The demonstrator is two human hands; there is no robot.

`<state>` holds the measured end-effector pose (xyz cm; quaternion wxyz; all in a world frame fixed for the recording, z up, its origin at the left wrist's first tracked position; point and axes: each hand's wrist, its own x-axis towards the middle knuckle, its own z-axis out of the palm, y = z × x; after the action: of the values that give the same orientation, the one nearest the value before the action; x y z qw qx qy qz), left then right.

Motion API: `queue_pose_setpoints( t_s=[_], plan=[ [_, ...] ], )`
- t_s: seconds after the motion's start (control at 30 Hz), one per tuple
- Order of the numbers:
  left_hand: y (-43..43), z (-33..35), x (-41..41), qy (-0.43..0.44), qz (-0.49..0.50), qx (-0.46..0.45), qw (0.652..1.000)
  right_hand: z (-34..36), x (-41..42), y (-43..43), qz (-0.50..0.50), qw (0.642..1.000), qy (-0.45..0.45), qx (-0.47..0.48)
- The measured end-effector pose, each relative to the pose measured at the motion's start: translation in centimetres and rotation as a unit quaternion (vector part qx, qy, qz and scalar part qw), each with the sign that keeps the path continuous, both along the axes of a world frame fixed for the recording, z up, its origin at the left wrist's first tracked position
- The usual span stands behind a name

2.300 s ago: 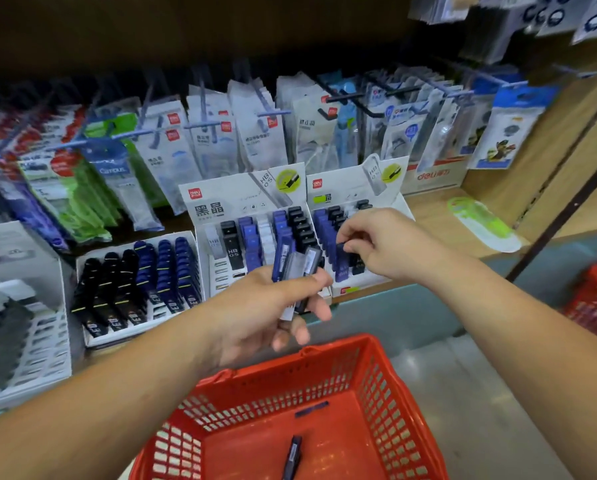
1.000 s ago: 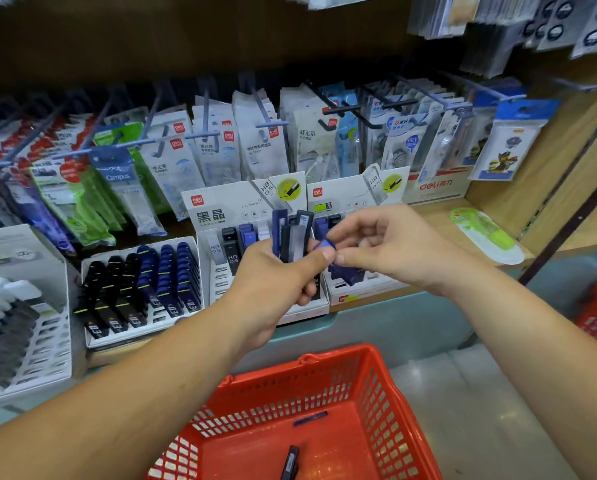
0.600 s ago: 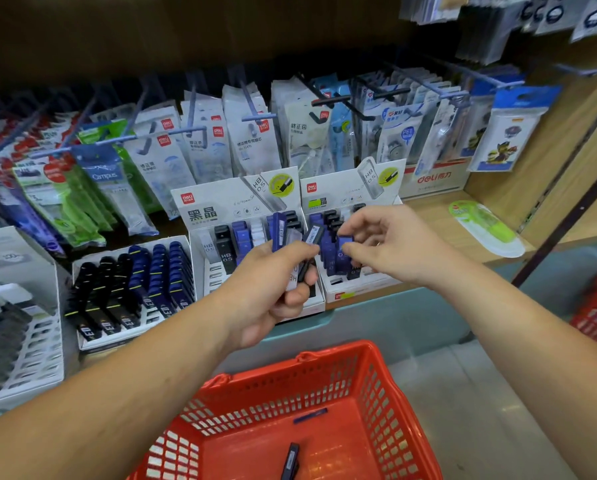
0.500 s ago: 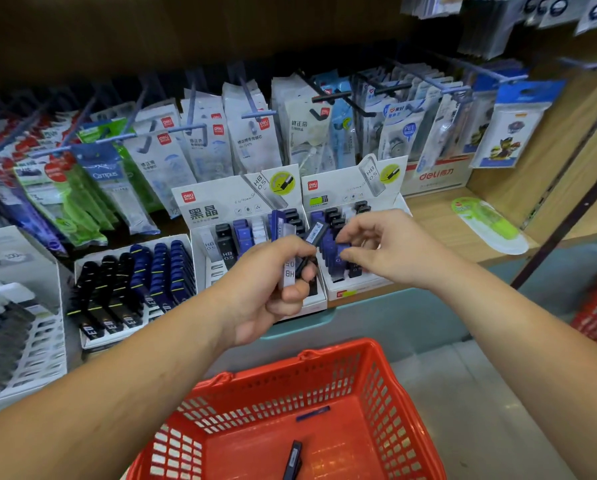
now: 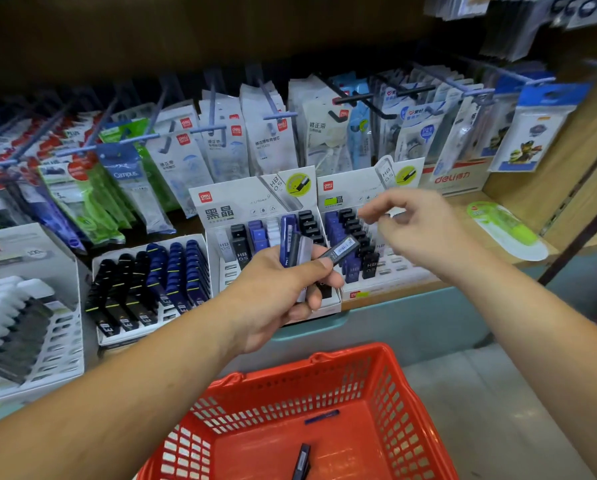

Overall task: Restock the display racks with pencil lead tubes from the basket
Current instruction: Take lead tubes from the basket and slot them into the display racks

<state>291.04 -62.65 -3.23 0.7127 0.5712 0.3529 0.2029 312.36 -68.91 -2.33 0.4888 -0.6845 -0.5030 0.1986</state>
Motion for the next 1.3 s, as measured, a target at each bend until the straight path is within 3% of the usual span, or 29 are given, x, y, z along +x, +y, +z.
queue_pose_setpoints(
  t_s=[0.07, 0.17, 0.37, 0.6, 0.73, 0.83, 0.97, 1.13, 1.3],
  plan=[
    [0.0, 0.0, 0.2, 0.008, 0.003, 0.028, 1.000, 1.2, 0.0, -0.4, 0.056, 0.994, 0.091, -0.018],
    [-0.1, 0.3, 0.8, 0.007, 0.013, 0.049, 0.999, 1.4, -0.5, -0.7, 0.139, 0.987, 0.047, -0.058],
    [0.1, 1.3, 2.9, -0.041, 0.077, 0.043, 0.995, 1.4, 1.4, -1.0, 0.178, 0.977, 0.063, -0.101],
    [1.0, 3.3, 7.1, 0.017, 0.019, 0.097, 0.995, 0.9, 3.2, -1.3, 0.118, 0.984, 0.118, -0.065],
    [2.3, 4.6, 9.6, 0.089, 0.036, 0.155, 0.983, -0.1, 5.2, -0.8, 0.013, 0.987, 0.162, -0.014],
    [2.8, 4.3, 10.3, 0.103, 0.044, 0.106, 0.988, -1.8, 6.5, -0.2, -0.077, 0.981, 0.180, 0.004],
    [2.5, 2.5, 10.7, 0.090, 0.007, 0.015, 0.996, -3.3, 6.6, 0.6, -0.094, 0.962, 0.253, 0.029],
    [2.6, 2.2, 10.2, 0.045, -0.042, 0.024, 0.998, -4.1, 7.2, 1.4, -0.111, 0.970, 0.211, 0.054],
    [2.9, 2.5, 9.7, 0.061, -0.015, 0.080, 0.995, -5.1, 7.9, 2.6, -0.119, 0.975, 0.184, 0.037]
  ],
)
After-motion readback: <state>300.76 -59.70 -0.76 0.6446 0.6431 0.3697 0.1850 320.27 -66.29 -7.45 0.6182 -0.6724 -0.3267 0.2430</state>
